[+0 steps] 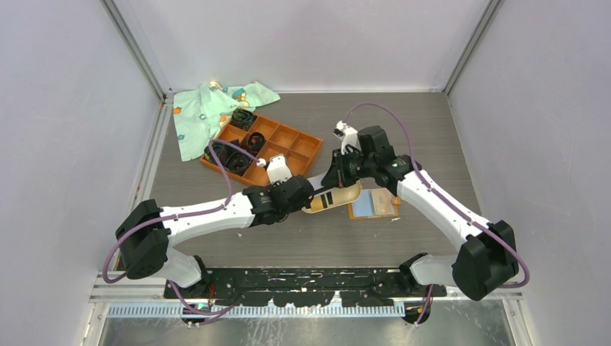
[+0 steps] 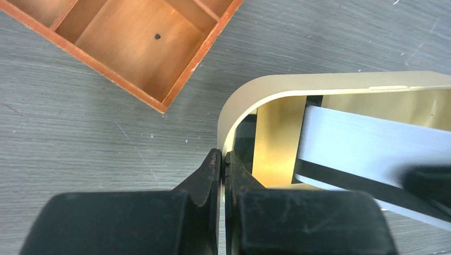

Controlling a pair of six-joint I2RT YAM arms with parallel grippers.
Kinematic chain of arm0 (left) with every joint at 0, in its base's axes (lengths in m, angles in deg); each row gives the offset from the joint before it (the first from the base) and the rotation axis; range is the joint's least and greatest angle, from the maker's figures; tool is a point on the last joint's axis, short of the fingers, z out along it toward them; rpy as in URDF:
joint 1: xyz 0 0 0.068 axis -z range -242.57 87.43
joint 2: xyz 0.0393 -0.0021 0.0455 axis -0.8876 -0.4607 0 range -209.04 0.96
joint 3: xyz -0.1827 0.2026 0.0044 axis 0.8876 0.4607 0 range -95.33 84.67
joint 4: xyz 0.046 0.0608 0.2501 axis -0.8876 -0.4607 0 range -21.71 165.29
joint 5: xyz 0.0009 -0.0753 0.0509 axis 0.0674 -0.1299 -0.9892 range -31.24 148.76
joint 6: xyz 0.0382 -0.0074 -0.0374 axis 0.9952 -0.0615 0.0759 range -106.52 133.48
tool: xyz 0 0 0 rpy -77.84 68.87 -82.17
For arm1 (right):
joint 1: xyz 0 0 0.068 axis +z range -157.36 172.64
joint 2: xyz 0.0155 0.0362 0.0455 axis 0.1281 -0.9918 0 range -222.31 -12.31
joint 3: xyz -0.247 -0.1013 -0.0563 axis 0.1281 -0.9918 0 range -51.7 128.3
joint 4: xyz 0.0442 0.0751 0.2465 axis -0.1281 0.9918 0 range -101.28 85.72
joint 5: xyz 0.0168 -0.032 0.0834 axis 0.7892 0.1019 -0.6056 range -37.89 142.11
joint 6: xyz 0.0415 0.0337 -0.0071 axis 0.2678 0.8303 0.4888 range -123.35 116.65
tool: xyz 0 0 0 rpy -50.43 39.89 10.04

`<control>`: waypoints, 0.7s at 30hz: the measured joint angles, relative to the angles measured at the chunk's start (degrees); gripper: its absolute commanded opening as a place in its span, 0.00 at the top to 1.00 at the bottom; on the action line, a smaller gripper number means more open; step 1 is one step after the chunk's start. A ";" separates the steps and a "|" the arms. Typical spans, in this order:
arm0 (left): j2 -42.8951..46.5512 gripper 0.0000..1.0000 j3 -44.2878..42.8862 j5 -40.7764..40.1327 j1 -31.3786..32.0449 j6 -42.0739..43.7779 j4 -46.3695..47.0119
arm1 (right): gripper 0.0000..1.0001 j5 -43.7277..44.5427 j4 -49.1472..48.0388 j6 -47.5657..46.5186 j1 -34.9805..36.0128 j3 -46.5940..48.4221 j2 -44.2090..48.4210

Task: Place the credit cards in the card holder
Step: Pick up the credit card from the storage box.

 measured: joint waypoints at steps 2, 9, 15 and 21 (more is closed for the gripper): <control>-0.20 1.00 0.00 0.92 -0.17 -0.46 -1.31 | 0.99 -2.73 1.66 -1.81 -1.60 0.00 1.99; -0.31 1.00 0.00 3.78 -0.63 0.11 -5.75 | 0.99 -12.48 3.04 -4.09 -8.31 -1.99 9.44; -0.31 1.00 0.00 7.02 -1.18 2.82 -8.24 | 0.99 -17.40 3.02 -4.04 -13.62 -4.46 12.33; -0.17 1.00 0.74 9.92 -1.42 4.52 -8.74 | 0.99 -20.35 3.54 -3.72 -15.65 -6.49 12.35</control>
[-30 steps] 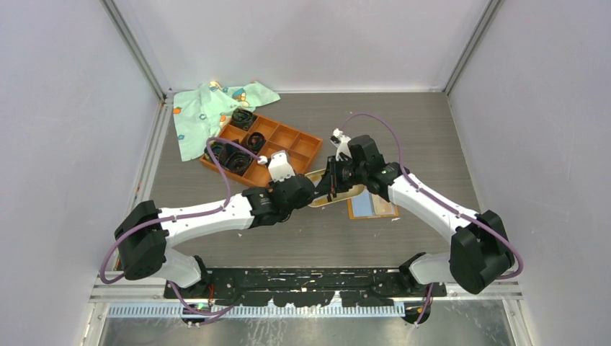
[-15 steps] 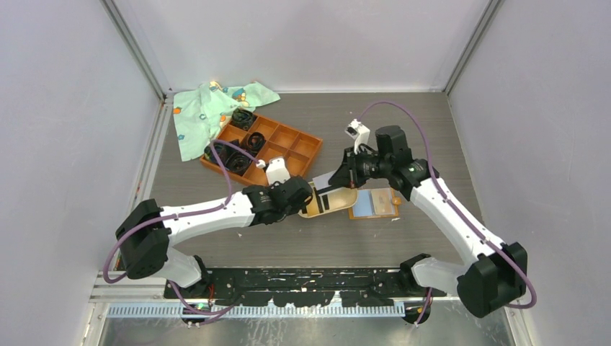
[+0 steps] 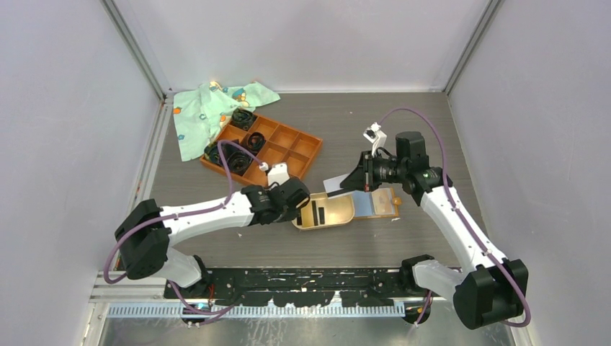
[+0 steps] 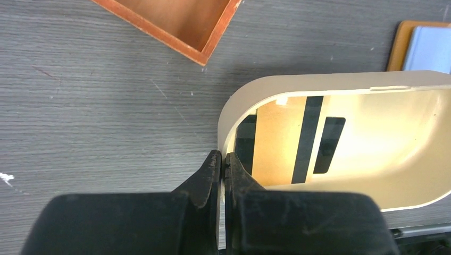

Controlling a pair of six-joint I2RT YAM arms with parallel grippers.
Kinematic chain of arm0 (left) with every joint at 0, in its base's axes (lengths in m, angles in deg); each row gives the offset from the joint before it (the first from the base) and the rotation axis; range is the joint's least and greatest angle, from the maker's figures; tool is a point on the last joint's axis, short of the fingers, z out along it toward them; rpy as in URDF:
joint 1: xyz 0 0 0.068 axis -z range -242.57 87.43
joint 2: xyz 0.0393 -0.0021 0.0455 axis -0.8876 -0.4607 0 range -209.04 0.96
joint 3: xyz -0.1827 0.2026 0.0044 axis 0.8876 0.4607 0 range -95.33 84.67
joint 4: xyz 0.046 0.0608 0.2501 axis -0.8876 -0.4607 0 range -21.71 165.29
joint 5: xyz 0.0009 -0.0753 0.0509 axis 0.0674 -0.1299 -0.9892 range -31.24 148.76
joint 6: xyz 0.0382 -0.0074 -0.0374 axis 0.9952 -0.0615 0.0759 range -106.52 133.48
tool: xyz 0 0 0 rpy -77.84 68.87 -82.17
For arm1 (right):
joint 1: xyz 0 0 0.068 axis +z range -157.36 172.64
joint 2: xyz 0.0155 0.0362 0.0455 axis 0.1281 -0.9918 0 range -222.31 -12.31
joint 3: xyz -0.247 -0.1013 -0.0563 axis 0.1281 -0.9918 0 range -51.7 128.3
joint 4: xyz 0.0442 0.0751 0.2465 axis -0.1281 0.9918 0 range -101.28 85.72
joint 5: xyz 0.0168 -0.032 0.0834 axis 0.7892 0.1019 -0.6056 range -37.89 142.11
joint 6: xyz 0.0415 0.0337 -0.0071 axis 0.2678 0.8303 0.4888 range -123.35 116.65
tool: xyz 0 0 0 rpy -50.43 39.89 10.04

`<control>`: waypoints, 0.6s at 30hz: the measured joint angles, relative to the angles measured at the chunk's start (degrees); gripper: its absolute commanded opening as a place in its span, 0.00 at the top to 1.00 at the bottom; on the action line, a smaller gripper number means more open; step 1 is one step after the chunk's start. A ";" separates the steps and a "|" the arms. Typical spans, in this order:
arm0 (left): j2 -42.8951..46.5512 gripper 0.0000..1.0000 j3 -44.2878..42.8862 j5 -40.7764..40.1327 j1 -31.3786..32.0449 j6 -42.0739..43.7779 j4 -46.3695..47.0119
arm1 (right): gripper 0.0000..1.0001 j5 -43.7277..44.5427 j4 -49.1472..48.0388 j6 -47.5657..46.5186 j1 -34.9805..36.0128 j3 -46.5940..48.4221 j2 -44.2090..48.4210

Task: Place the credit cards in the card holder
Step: Pick up the credit card from the storage box.

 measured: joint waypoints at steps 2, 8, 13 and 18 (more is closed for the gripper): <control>0.63 1.00 1.05 0.63 -0.02 0.74 -0.28 | 0.99 -0.61 0.02 0.13 -0.31 -0.46 0.02; 6.34 1.00 6.56 2.51 -0.20 2.62 -1.88 | 1.00 -2.34 -1.14 1.95 -1.46 -2.71 0.00; 12.39 1.00 12.00 4.09 -2.27 5.81 -2.99 | 0.99 -2.86 -2.19 3.65 -2.12 -3.76 0.00; 16.79 1.00 16.90 5.35 -6.25 7.91 -3.87 | 0.99 -3.58 -3.91 4.96 -2.51 -4.28 0.00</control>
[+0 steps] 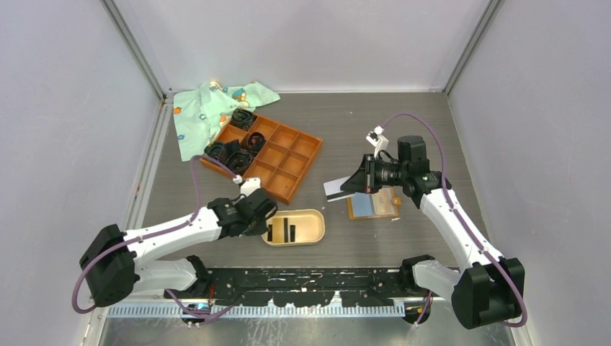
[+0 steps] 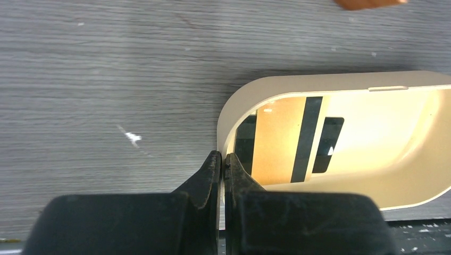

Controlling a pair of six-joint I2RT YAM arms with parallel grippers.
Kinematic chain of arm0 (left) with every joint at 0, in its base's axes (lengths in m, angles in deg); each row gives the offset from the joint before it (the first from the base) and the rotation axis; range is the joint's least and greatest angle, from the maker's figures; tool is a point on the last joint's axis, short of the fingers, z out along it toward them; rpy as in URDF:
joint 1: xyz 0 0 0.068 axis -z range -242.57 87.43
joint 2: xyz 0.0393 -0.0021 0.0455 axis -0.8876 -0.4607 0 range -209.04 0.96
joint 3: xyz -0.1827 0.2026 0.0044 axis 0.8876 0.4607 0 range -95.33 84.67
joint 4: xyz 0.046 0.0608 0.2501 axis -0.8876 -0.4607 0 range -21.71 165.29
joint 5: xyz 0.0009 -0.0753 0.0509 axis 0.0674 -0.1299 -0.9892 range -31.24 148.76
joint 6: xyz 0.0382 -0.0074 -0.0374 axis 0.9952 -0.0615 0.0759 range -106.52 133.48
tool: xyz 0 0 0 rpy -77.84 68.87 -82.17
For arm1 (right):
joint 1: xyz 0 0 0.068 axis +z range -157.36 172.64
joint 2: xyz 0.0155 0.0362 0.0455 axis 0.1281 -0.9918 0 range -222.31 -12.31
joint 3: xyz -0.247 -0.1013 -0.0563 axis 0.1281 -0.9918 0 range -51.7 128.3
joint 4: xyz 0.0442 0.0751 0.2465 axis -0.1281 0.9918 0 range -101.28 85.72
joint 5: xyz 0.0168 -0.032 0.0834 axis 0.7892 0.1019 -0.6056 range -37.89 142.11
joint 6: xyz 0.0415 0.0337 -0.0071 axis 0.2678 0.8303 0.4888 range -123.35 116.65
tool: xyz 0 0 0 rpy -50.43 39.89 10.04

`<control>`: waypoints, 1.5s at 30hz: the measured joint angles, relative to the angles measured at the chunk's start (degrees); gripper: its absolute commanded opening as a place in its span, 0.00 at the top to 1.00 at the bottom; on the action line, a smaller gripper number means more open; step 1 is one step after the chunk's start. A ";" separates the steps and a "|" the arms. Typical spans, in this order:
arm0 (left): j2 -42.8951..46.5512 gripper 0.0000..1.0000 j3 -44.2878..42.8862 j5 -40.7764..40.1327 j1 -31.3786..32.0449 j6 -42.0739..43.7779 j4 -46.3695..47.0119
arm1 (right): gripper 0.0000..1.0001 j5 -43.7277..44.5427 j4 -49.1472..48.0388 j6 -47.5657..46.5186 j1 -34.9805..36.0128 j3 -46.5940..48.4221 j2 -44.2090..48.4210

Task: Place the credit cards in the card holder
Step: Pick up the credit card from the storage box, then insert the credit card into the card holder.

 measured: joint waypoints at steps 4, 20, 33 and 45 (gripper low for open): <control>2.95 0.99 2.08 0.02 -3.04 1.36 -1.81 | 0.99 -0.48 -0.68 0.74 -0.39 -1.11 0.00; 5.81 0.44 0.42 2.93 -8.37 5.27 -7.61 | 0.99 -3.93 2.78 -4.31 -4.11 -0.81 -0.85; 13.66 0.28 -1.25 32.44 -8.52 29.22 26.29 | 0.99 -7.06 50.99 -64.54 -4.76 21.55 -23.47; -19.17 0.32 -18.95 57.24 -7.34 37.77 44.19 | 0.99 -4.48 69.07 -97.09 3.54 33.46 -33.31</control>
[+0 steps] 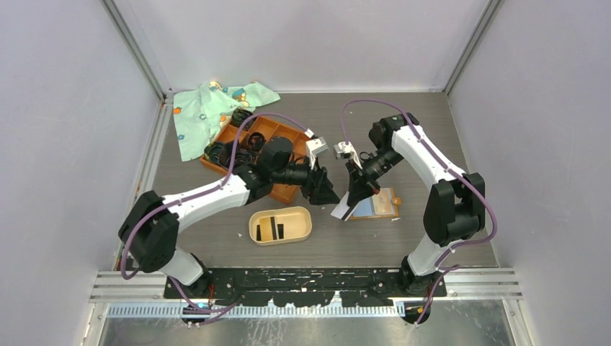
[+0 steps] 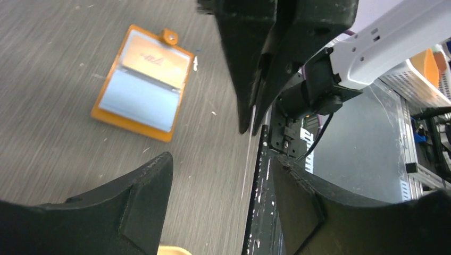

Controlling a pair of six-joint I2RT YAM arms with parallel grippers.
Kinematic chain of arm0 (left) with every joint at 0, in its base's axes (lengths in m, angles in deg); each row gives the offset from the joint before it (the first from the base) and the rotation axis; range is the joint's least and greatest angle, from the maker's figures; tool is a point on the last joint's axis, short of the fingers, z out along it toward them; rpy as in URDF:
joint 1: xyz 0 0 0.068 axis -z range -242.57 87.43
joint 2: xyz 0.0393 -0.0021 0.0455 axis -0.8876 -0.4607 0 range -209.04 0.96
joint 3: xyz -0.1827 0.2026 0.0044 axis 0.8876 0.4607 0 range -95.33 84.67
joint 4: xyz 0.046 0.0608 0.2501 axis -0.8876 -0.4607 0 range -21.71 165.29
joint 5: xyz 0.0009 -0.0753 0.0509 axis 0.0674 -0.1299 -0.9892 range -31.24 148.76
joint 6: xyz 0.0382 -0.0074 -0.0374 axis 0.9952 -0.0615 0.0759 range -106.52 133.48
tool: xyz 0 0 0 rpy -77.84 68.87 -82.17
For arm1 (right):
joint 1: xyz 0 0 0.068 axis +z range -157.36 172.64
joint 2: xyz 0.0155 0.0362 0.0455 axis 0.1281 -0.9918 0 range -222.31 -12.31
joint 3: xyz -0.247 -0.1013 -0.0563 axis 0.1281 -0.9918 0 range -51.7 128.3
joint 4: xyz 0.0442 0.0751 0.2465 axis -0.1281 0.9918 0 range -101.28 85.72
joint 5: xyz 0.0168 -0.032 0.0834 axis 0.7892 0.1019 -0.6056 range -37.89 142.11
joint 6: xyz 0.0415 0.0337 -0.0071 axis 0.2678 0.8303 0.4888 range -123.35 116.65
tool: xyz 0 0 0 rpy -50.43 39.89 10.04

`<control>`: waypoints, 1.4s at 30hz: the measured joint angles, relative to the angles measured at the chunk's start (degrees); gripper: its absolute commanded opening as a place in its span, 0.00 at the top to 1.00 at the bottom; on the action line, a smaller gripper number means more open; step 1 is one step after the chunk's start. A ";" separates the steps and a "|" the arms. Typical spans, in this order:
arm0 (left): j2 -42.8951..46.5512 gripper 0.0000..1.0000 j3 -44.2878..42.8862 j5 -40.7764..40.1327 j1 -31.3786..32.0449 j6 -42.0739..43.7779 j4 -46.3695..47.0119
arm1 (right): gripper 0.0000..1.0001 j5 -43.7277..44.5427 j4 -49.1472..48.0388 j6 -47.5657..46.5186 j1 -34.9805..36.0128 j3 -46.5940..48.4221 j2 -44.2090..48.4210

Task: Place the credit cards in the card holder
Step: Insert the credit card into the card holder.

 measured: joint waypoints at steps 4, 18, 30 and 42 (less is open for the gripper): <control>-2.89 0.37 -0.28 2.64 1.68 -0.07 3.39 | 0.99 0.00 0.26 -1.66 1.03 1.60 -1.01; -6.40 0.61 -0.61 5.97 2.27 -2.12 8.37 | 0.99 1.07 0.28 -2.47 0.11 3.43 -2.27; -6.38 0.51 -0.59 3.28 2.21 1.55 5.16 | 0.99 1.49 0.26 -2.08 0.22 3.43 -2.21; -5.57 0.98 3.30 2.38 3.08 -1.07 6.97 | 0.99 -0.96 0.24 -1.22 2.45 3.41 -0.31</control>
